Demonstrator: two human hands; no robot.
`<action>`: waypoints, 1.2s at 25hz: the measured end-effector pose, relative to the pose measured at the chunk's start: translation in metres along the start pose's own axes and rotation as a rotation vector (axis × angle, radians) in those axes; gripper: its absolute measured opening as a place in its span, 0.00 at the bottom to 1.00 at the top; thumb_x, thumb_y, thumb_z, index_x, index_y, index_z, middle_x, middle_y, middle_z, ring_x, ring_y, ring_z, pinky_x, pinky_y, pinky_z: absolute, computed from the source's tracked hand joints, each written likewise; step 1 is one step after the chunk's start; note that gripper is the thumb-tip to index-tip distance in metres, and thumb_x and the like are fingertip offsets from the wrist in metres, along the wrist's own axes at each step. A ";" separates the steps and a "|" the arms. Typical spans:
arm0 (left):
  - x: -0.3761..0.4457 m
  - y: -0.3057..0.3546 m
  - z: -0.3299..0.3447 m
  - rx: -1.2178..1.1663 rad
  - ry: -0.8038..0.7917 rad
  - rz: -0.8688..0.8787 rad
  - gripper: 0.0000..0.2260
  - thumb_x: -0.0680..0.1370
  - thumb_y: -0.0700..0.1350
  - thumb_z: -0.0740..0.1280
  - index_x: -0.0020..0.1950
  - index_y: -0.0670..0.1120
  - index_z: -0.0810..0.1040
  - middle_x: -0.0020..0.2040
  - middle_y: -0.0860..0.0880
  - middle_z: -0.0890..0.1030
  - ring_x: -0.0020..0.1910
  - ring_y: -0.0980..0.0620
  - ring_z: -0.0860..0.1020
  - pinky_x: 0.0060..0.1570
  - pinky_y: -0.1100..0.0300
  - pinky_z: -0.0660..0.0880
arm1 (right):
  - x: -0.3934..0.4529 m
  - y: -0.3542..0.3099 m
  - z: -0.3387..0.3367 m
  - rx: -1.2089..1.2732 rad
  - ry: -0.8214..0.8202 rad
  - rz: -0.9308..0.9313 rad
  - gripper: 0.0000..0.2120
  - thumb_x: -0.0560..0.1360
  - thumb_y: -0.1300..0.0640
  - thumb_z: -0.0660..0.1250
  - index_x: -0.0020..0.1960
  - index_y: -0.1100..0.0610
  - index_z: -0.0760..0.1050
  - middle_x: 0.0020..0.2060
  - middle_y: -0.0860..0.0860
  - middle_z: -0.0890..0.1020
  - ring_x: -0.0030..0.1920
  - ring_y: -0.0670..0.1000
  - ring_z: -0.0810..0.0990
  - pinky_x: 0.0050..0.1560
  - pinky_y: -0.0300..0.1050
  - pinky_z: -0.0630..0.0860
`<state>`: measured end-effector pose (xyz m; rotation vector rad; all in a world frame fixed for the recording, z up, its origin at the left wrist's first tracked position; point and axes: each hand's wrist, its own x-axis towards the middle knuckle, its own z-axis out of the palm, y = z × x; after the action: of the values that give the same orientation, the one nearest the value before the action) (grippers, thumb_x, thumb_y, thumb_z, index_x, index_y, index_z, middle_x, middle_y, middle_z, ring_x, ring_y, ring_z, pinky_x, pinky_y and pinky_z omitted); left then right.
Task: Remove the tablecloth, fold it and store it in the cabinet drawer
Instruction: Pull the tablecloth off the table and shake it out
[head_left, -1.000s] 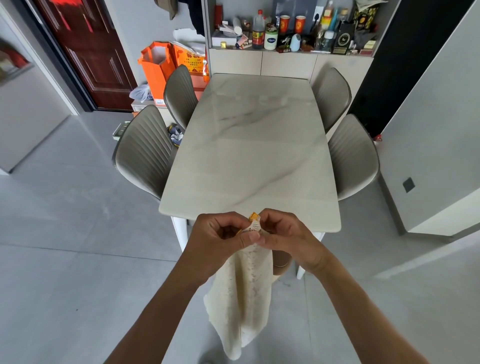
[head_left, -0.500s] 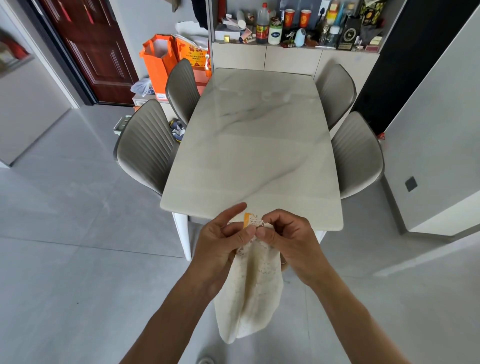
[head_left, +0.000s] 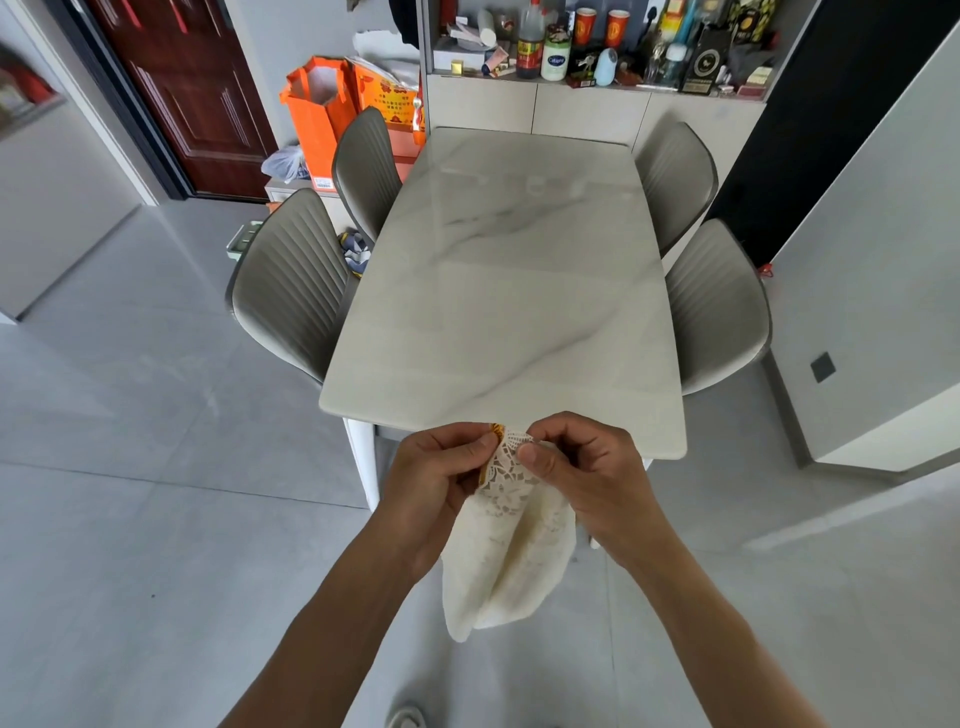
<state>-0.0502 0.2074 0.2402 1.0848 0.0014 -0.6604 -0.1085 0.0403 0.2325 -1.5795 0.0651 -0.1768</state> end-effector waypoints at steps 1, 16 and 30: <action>0.000 0.002 0.000 0.029 -0.008 0.005 0.09 0.68 0.41 0.71 0.44 0.39 0.85 0.41 0.42 0.85 0.40 0.48 0.83 0.41 0.60 0.80 | 0.001 -0.002 -0.001 -0.024 -0.009 -0.016 0.03 0.73 0.61 0.74 0.41 0.56 0.82 0.34 0.52 0.82 0.35 0.49 0.78 0.39 0.42 0.76; 0.002 0.007 0.003 0.177 -0.024 0.037 0.09 0.70 0.38 0.68 0.46 0.37 0.85 0.43 0.40 0.85 0.42 0.47 0.82 0.46 0.57 0.80 | -0.003 -0.011 0.007 -0.184 0.131 -0.030 0.07 0.70 0.57 0.77 0.37 0.52 0.80 0.32 0.53 0.82 0.33 0.55 0.78 0.33 0.47 0.76; -0.005 -0.003 0.005 0.295 -0.014 0.225 0.06 0.69 0.35 0.75 0.46 0.40 0.86 0.43 0.43 0.87 0.43 0.50 0.85 0.44 0.65 0.79 | -0.007 -0.002 0.005 -0.151 0.119 0.035 0.09 0.72 0.55 0.75 0.36 0.52 0.77 0.27 0.44 0.76 0.29 0.43 0.70 0.30 0.37 0.69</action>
<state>-0.0569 0.2045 0.2419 1.3413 -0.2339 -0.4732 -0.1150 0.0463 0.2336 -1.7161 0.2029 -0.2437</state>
